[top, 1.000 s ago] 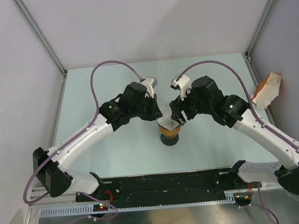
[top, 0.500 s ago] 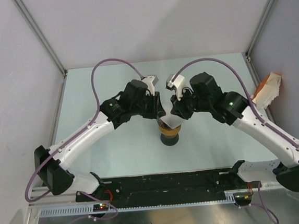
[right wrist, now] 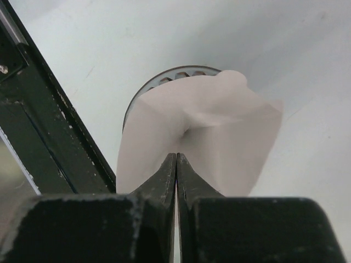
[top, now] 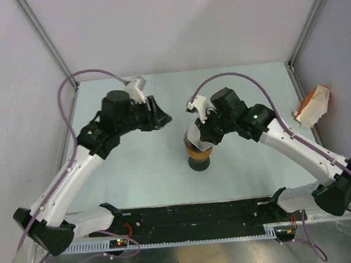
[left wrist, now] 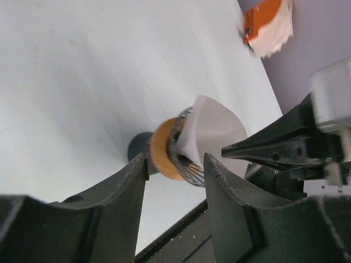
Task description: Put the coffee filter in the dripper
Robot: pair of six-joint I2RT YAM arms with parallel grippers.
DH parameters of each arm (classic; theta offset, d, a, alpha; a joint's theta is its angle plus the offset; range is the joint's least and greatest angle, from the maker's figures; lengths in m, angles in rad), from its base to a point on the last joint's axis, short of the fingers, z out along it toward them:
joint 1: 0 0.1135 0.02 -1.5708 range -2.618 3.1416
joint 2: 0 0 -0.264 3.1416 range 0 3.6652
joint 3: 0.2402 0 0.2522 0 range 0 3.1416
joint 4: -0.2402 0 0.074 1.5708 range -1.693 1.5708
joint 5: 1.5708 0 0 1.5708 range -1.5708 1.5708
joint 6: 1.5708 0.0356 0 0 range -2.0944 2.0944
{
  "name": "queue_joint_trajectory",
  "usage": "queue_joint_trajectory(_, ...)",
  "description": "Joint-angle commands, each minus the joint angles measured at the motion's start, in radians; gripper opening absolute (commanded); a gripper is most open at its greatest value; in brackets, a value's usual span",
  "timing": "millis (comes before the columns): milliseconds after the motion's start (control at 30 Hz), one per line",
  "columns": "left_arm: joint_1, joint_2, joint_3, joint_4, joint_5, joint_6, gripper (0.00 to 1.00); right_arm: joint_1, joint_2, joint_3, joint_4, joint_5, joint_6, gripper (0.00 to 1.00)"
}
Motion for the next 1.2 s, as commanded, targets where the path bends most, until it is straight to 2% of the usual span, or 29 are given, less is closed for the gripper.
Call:
queue_joint_trajectory(0,0.140,-0.088,-0.038,0.016,0.030,-0.016,0.51,0.023,0.073,0.033,-0.033,-0.007,-0.044,0.00)
queue_joint_trajectory(133,0.249,-0.128,-0.060,0.015,0.033,-0.019,0.51,0.036,0.128,0.036,-0.031,0.029,-0.058,0.00)
queue_joint_trajectory(333,0.328,-0.178,-0.086,0.016,0.016,-0.016,0.50,0.056,0.215,0.063,-0.047,0.056,-0.071,0.00)
queue_joint_trajectory(733,0.371,-0.249,-0.152,0.015,-0.002,-0.013,0.51,0.067,0.328,0.080,-0.072,0.100,-0.075,0.00)
queue_joint_trajectory(1167,0.391,-0.281,-0.193,0.014,-0.015,-0.013,0.51,0.083,0.305,0.008,-0.001,0.138,-0.051,0.00)
